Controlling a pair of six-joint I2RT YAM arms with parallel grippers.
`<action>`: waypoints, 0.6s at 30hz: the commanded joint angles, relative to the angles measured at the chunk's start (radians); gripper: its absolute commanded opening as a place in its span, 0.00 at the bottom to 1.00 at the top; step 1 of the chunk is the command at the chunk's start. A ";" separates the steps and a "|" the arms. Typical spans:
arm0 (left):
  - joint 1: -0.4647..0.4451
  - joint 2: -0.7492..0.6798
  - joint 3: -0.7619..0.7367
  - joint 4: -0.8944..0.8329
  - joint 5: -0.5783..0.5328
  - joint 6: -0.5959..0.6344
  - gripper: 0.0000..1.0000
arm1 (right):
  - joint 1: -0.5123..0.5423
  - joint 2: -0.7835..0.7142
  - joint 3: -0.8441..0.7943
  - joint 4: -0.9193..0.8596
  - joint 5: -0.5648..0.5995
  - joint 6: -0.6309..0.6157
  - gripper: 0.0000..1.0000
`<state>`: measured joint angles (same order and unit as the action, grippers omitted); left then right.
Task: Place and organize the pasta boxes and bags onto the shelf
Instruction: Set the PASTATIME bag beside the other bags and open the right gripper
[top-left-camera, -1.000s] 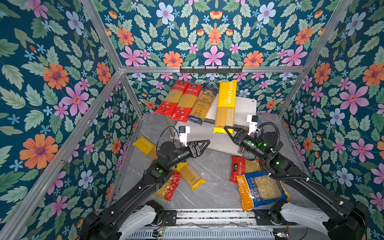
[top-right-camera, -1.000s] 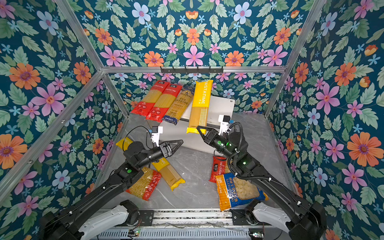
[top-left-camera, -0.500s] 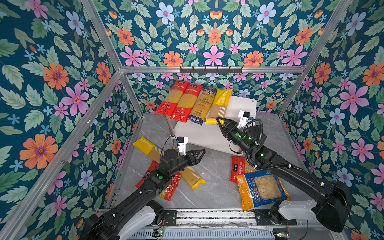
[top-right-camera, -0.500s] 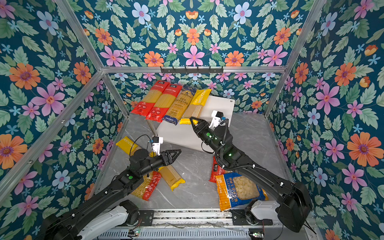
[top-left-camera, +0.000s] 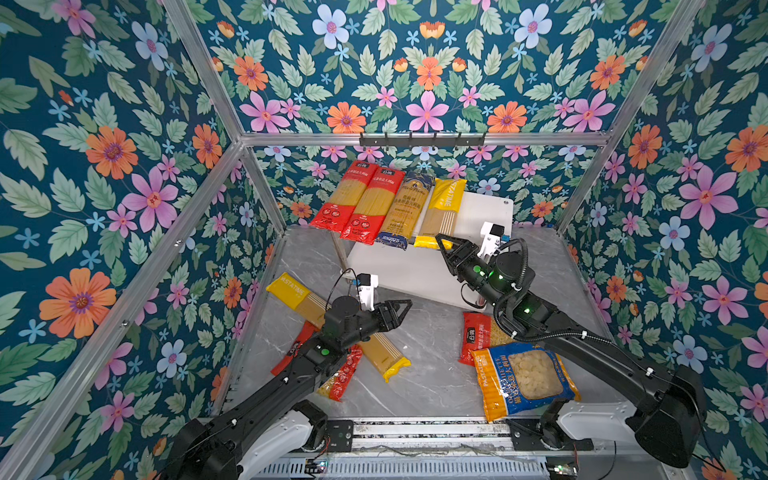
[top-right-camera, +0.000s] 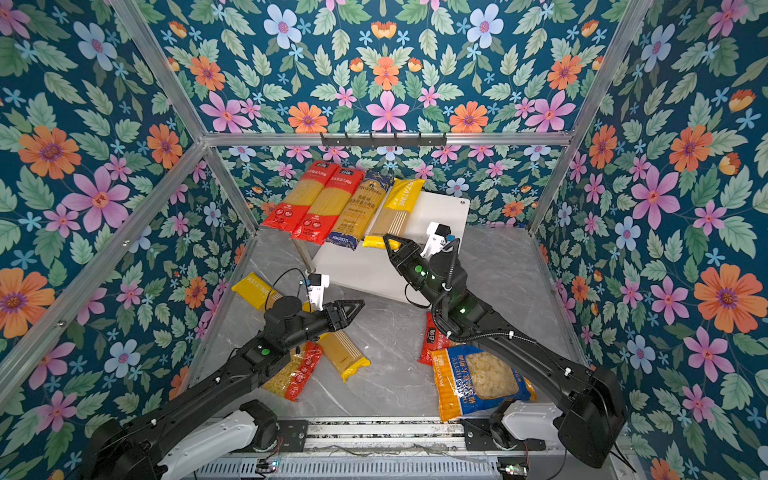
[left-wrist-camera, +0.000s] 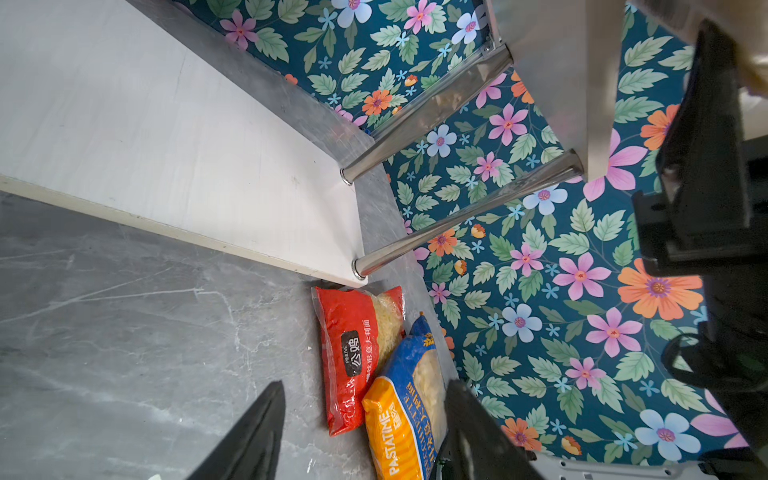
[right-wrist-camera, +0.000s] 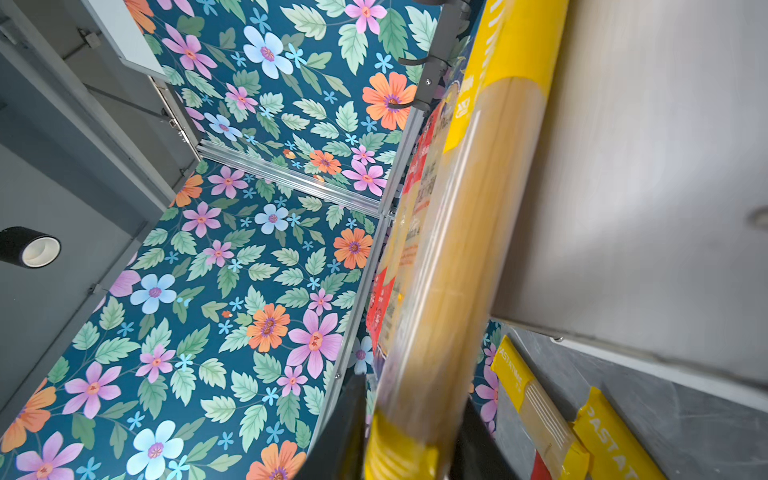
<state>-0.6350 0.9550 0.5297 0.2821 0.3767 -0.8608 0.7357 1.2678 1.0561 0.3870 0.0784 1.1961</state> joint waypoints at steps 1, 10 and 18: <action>0.000 -0.001 0.006 0.035 0.007 0.017 0.64 | 0.002 0.019 0.014 0.051 -0.030 0.026 0.28; 0.000 -0.009 0.003 0.026 0.003 0.021 0.63 | 0.033 0.046 0.015 0.073 -0.038 0.049 0.22; 0.000 0.000 0.010 0.028 0.008 0.020 0.64 | 0.034 0.026 0.004 0.049 -0.042 0.039 0.24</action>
<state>-0.6350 0.9520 0.5320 0.2840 0.3771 -0.8570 0.7685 1.2999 1.0588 0.3939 0.0589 1.2457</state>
